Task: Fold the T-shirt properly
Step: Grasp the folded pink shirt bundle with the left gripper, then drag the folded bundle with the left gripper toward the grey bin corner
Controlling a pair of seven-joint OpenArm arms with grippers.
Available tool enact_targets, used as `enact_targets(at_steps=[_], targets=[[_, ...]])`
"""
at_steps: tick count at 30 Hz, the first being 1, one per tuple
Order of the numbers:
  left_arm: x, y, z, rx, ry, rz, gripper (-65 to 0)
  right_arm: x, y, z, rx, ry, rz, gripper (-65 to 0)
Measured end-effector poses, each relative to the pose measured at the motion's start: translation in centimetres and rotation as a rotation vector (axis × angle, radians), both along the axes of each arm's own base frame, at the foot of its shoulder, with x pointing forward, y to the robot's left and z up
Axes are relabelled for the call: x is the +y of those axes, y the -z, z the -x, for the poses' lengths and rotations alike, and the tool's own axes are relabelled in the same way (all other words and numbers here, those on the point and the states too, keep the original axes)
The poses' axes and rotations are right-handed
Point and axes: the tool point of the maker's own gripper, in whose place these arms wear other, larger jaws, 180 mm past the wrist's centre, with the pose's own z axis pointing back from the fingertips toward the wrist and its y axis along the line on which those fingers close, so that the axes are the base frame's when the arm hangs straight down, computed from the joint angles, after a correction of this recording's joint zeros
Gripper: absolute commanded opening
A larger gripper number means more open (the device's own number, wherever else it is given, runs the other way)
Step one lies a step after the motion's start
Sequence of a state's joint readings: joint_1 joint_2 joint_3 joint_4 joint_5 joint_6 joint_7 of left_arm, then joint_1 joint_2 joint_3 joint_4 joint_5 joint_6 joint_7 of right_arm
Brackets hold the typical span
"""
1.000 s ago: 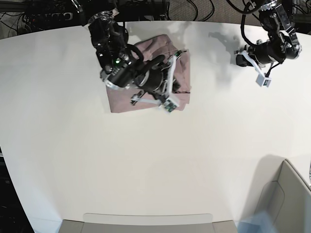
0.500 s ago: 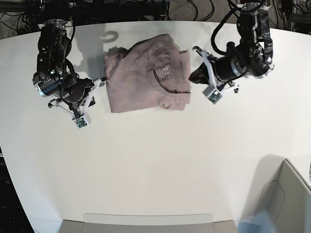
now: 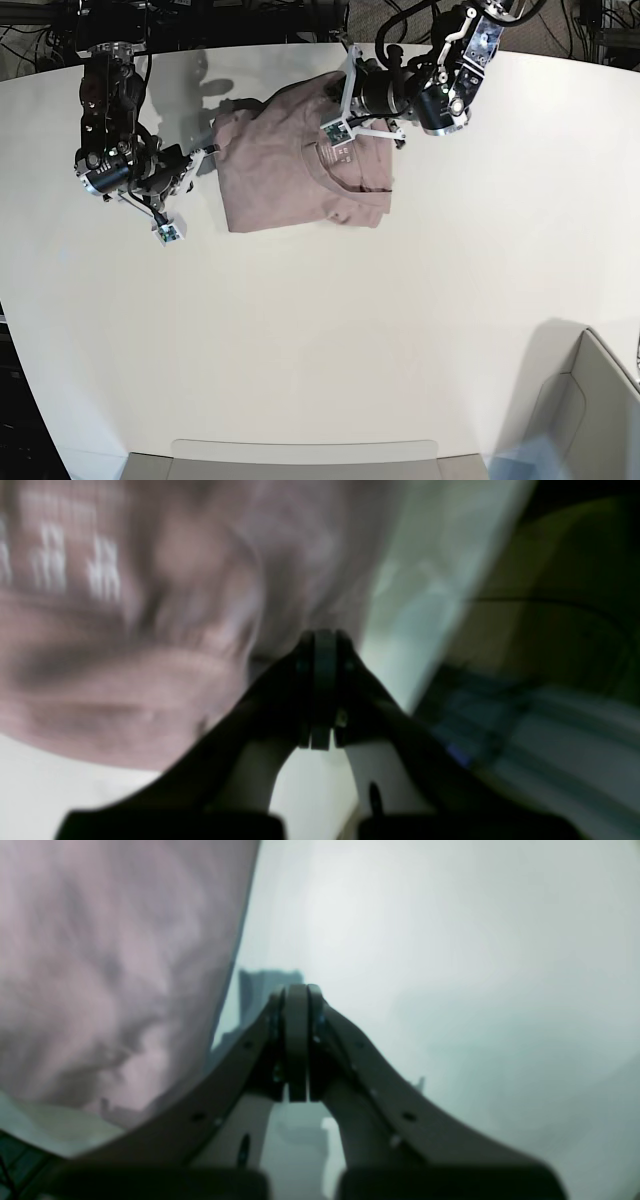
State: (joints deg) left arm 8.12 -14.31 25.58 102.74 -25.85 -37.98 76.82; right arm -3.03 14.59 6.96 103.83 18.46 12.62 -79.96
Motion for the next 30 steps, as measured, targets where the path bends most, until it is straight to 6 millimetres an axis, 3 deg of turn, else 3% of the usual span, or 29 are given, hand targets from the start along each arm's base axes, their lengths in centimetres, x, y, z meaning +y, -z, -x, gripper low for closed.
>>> enact_targets(at_steps=[2, 4, 8, 12, 18, 22, 25, 27, 30], targets=[[0.3, 0.3, -2.1, -0.010, -0.047, 0.005, -65.0, 0.1, 0.3, 0.7, 0.012, -0.004, -0.002, -65.0], [2.0, 0.6, -5.9, -0.031, -0.182, -0.019, -65.0, 0.3, 0.0, 1.4, -0.002, -0.076, 0.019, -65.0], [9.3, -0.4, -12.2, -0.048, -0.631, -0.045, -65.0, 1.1, -0.9, 2.6, -0.042, -0.209, 0.049, -65.0], [12.6, -1.6, -13.0, -0.065, -0.800, -0.037, -65.0, 1.1, -0.6, 3.2, -0.031, -0.217, 0.050, -65.0], [8.8, -4.5, -13.0, -0.150, -0.717, 0.060, -65.0, 0.7, -0.5, 3.6, -0.023, -0.208, 0.053, -65.0], [6.5, -5.4, -11.9, -0.194, -0.592, 0.015, -65.0, -2.7, -1.5, 2.7, -0.061, -0.072, 0.063, -65.0], [0.8, -7.0, -12.0, -0.220, -0.455, 0.101, -65.0, -6.5, -2.4, 2.6, -0.082, 0.046, 0.106, -65.0], [-2.5, -7.8, -11.4, -0.217, -0.393, 0.165, -65.0, -8.0, -2.8, 2.7, -0.096, 0.102, 0.108, -65.0], [-4.6, -8.4, -11.1, -0.208, -0.348, 0.189, -65.0, -9.5, -2.3, 4.2, -0.067, 0.137, 0.124, -65.0]])
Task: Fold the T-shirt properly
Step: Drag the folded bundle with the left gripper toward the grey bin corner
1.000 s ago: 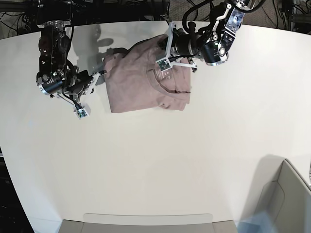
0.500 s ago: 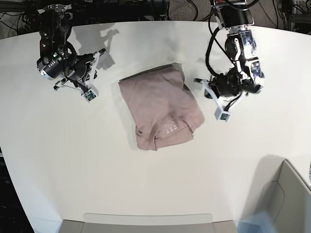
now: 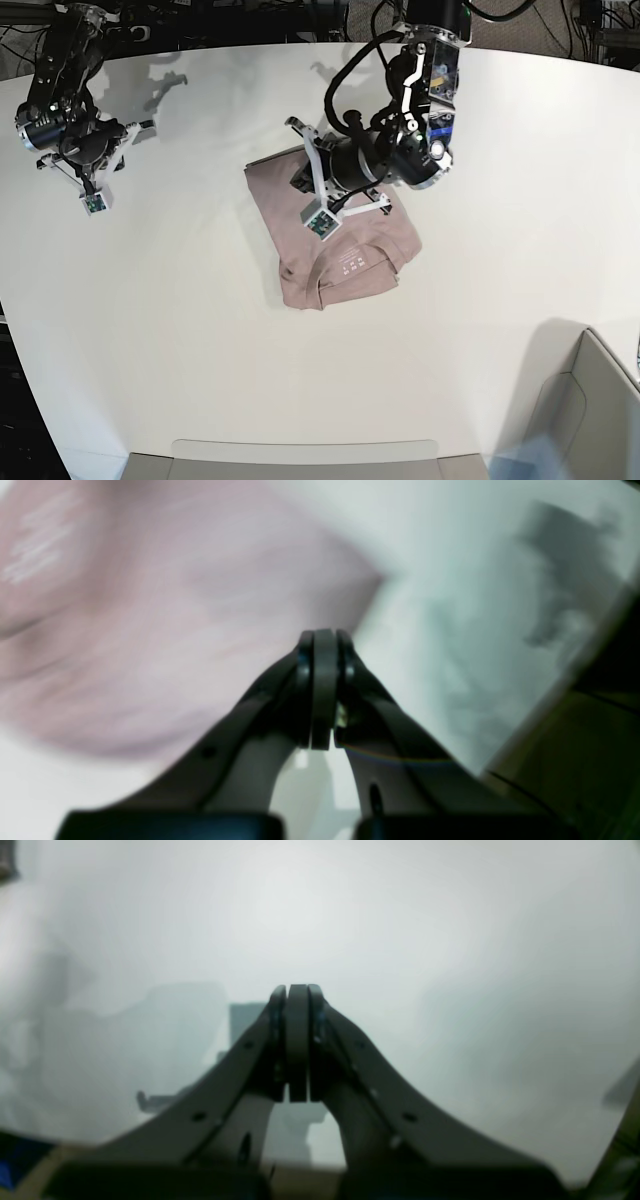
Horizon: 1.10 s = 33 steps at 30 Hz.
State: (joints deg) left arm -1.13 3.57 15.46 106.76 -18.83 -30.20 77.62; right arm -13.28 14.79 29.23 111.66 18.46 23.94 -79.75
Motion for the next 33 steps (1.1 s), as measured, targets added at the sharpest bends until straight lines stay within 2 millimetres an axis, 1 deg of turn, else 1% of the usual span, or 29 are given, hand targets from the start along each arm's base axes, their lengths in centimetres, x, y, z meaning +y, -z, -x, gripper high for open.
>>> enact_targets(at_steps=[3, 5, 7, 9, 12, 13, 15, 16, 17, 20, 24, 25, 27, 30, 32, 33], targets=[[-0.6, -0.6, -2.1, -0.012, -0.023, 0.017, -65.0, -0.4, 1.1, 2.1, 0.057, 0.012, 0.006, -65.0], [-1.1, -0.2, -3.2, 0.013, -0.065, 0.043, -65.0, -0.3, 1.4, 2.7, 0.072, 0.014, 0.002, -65.0], [-1.4, 0.9, -3.6, 0.054, -0.097, 0.055, -65.0, -0.4, 1.6, 3.0, 0.076, 0.012, 0.002, -65.0], [-1.6, 2.5, -3.4, 0.099, -0.093, 0.046, -65.0, -0.1, 1.8, 3.1, 0.050, 0.006, -0.013, -65.0], [-1.6, 5.1, -2.5, 0.173, -0.071, 0.023, -65.0, 0.5, 2.6, 4.5, 0.071, -0.001, -0.035, -65.0], [-1.6, 6.0, -2.1, 0.200, -0.070, 0.015, -65.0, 0.5, 2.7, 4.7, 0.074, -0.002, -0.034, -65.0], [-0.9, 7.3, -1.7, 0.229, -0.069, -0.002, -65.0, 0.6, 2.6, 4.5, 0.060, -0.004, -0.038, -65.0], [-0.5, 7.6, -1.6, 0.230, -0.069, 0.009, -65.0, 0.6, 2.6, 4.5, 0.057, -0.004, -0.039, -65.0], [0.0, 7.8, -1.7, 0.228, -0.066, 0.012, -65.0, 0.6, 2.6, 4.5, 0.057, -0.004, -0.039, -65.0], [3.6, 8.5, -2.3, 0.203, -0.086, -0.038, -65.0, 0.6, 2.8, 4.7, 0.062, -0.004, -0.040, -65.0], [9.8, 9.2, -3.6, 0.157, -0.133, -0.155, -65.0, 0.6, 2.9, 5.0, 0.070, -0.004, -0.039, -65.0], [11.0, 9.2, -3.8, 0.151, -0.140, -0.181, -65.0, 0.7, 2.9, 4.9, 0.067, -0.006, -0.040, -65.0], [12.9, 9.2, -4.1, 0.143, -0.160, -0.214, -65.0, 1.1, 3.0, 4.9, 0.065, -0.001, -0.051, -65.0], [15.9, 8.5, -5.4, 0.137, -0.251, -0.223, -65.0, 1.9, 3.2, 5.0, 0.065, 0.004, -0.082, -65.0], [18.1, 8.3, -5.8, 0.139, -0.310, -0.252, -65.0, 1.8, 3.2, 5.0, 0.066, 0.004, -0.080, -65.0], [18.5, 8.1, -5.8, 0.133, -0.301, -0.264, -65.0, 1.8, 3.2, 5.0, 0.066, 0.004, -0.078, -65.0]])
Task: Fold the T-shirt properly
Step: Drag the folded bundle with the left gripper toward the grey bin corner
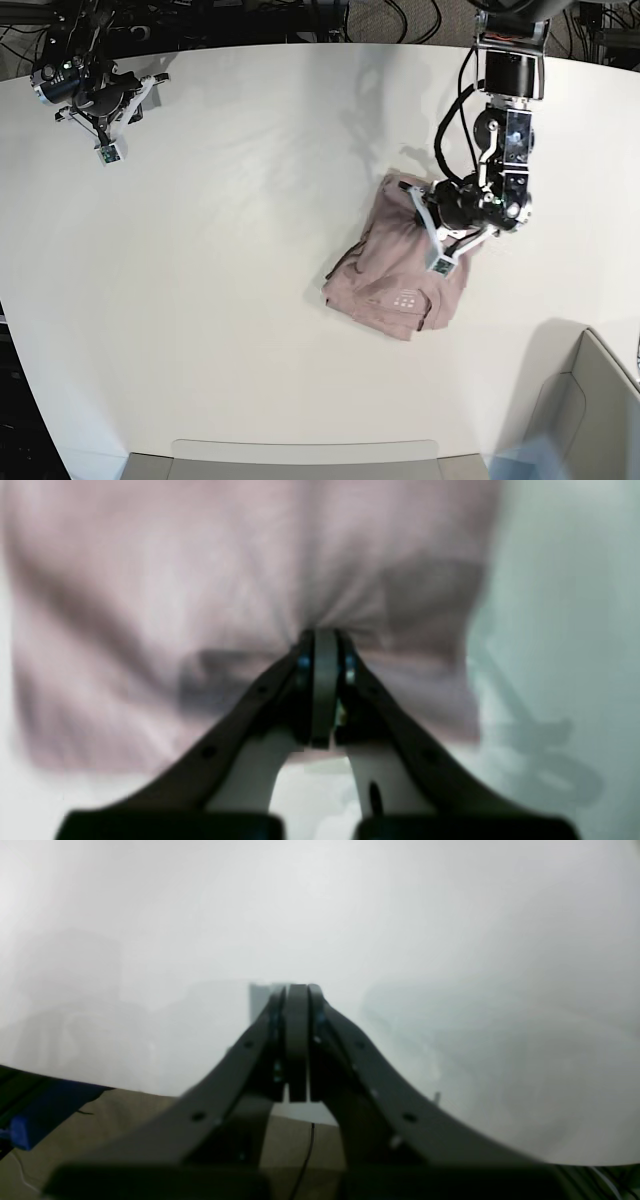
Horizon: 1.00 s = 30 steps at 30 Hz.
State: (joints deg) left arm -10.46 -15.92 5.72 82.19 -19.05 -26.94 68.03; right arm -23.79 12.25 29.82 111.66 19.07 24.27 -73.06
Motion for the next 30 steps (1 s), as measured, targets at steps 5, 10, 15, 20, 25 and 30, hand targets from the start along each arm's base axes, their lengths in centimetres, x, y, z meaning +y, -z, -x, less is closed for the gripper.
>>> enact_targets(at_steps=[5, 10, 15, 20, 25, 30], targets=[[-1.8, -3.7, -0.1, -0.125, 0.153, -0.018, -65.0, -0.1, 0.1, 0.1, 0.004, 0.002, 0.004, -65.0], [-5.5, -8.4, -1.4, -0.294, 0.144, 0.095, -65.0, -0.3, 0.4, 1.0, 0.030, 0.004, 0.016, -65.0], [-4.9, -8.3, -3.8, -0.275, 0.117, 0.082, -65.0, -0.3, 0.4, 1.1, 0.028, 0.004, 0.013, -65.0], [-4.9, -5.4, -5.5, -0.225, 0.028, 0.162, -65.0, -0.4, 0.6, 1.5, 0.039, 0.004, 0.017, -65.0], [-4.8, -2.0, -4.3, -0.135, 0.007, 0.181, -65.0, -0.4, 0.6, 1.4, 0.039, 0.004, 0.017, -65.0], [-4.9, -0.7, -5.3, -0.166, -0.044, 0.245, -65.0, -0.5, 0.5, 1.5, 0.041, 0.004, 0.020, -65.0]])
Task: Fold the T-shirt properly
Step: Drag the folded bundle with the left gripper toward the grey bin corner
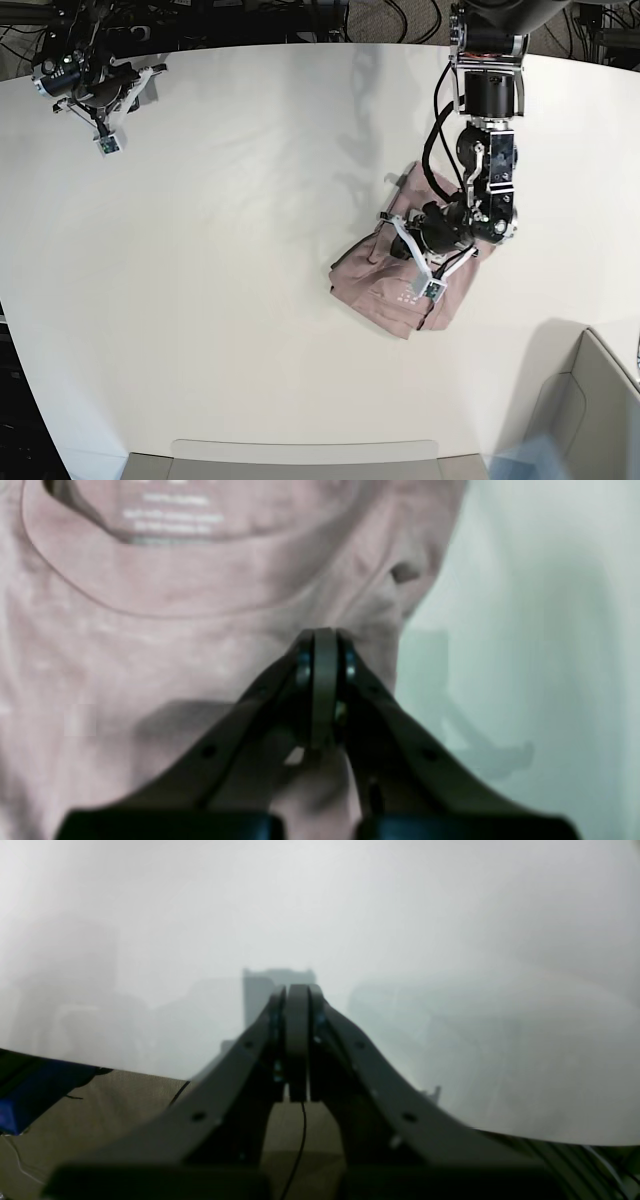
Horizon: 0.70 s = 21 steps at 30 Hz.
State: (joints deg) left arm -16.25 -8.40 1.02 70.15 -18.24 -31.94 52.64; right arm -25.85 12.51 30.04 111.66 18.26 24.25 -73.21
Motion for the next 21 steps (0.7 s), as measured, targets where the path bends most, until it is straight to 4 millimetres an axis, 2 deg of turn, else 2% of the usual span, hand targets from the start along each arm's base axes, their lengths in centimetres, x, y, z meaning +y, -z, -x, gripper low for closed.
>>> enact_targets(at_steps=[3, 7, 11, 17, 21], targets=[[1.3, 0.8, -0.6, 0.001, -0.062, 0.077, -65.0, -0.1, 0.0, 0.0, 0.001, -0.001, 0.004, -65.0], [5.7, 1.2, -2.8, 0.010, -0.236, 0.145, -65.0, -0.1, 0.0, 0.0, 0.002, -0.001, 0.004, -65.0], [9.0, 1.2, -3.5, 0.001, -0.298, 0.136, -65.0, -0.1, -0.1, -0.1, -0.003, -0.001, 0.003, -65.0], [10.5, 0.9, -3.8, -0.033, -0.359, 0.151, -65.0, -0.1, -0.1, -0.1, -0.004, -0.001, 0.003, -65.0], [13.0, 0.5, -3.9, -0.044, -0.467, 0.194, -65.0, -0.1, -0.1, -0.1, -0.003, -0.001, 0.004, -65.0]])
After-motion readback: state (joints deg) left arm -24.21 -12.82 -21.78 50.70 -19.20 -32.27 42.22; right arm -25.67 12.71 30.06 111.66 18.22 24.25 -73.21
